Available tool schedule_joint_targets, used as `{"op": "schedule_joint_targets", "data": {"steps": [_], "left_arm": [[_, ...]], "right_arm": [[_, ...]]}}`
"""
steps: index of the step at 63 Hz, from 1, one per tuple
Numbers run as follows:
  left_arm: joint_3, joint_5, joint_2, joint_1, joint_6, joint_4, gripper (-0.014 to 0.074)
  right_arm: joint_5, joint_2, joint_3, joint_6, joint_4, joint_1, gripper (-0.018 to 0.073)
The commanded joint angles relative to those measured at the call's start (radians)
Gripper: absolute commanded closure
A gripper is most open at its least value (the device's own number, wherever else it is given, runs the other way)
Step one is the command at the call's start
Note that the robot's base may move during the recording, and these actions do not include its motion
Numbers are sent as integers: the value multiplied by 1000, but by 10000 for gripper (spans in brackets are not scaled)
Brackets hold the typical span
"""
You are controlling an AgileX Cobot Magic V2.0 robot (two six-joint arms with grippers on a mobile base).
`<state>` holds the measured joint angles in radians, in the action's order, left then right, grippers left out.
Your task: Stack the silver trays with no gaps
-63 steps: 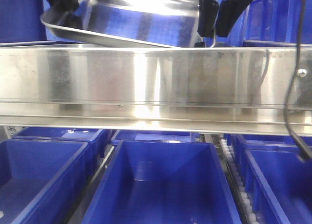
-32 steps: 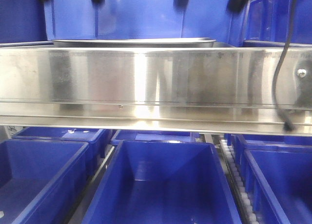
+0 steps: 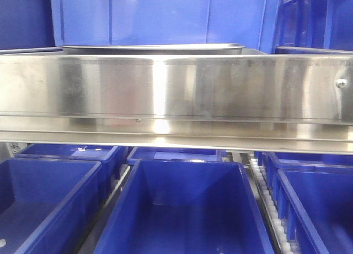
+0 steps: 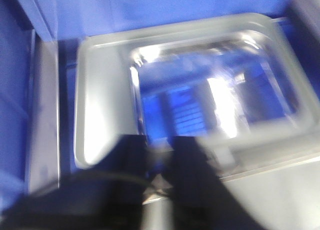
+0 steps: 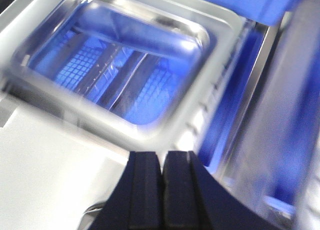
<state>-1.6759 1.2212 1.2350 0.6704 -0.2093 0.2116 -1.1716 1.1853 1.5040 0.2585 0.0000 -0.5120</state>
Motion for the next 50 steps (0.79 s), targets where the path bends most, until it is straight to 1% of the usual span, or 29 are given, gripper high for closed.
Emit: {"op": "schedule_joint_targets", "data": {"steps": [1, 8, 10, 14, 22, 31, 36, 42, 50], "left_arm": [[90, -117, -126, 36, 6, 5, 636], [250, -182, -253, 78, 6, -7, 637], [330, -214, -314, 94, 6, -9, 636], [436, -274, -394, 111, 6, -15, 637], [658, -433, -569, 122, 6, -48, 637], [882, -616, -760, 122, 6, -83, 637], [976, -684, -843, 122, 9, -82, 638], [1059, -739, -917, 122, 9, -82, 638], [1121, -761, -969, 122, 9, -89, 638]], "right_arm": [[126, -135, -88, -47, -16, 4, 508], [230, -280, -254, -85, -16, 4, 508], [288, -330, -321, -108, -16, 4, 508], [355, -409, -423, -139, -16, 4, 508], [496, -571, -638, -205, -16, 4, 508], [628, -740, -866, -208, -16, 4, 508], [694, -824, -977, -208, -16, 4, 508], [764, -905, -1065, -208, -16, 4, 508], [837, -936, -1129, -208, -17, 4, 508]]}}
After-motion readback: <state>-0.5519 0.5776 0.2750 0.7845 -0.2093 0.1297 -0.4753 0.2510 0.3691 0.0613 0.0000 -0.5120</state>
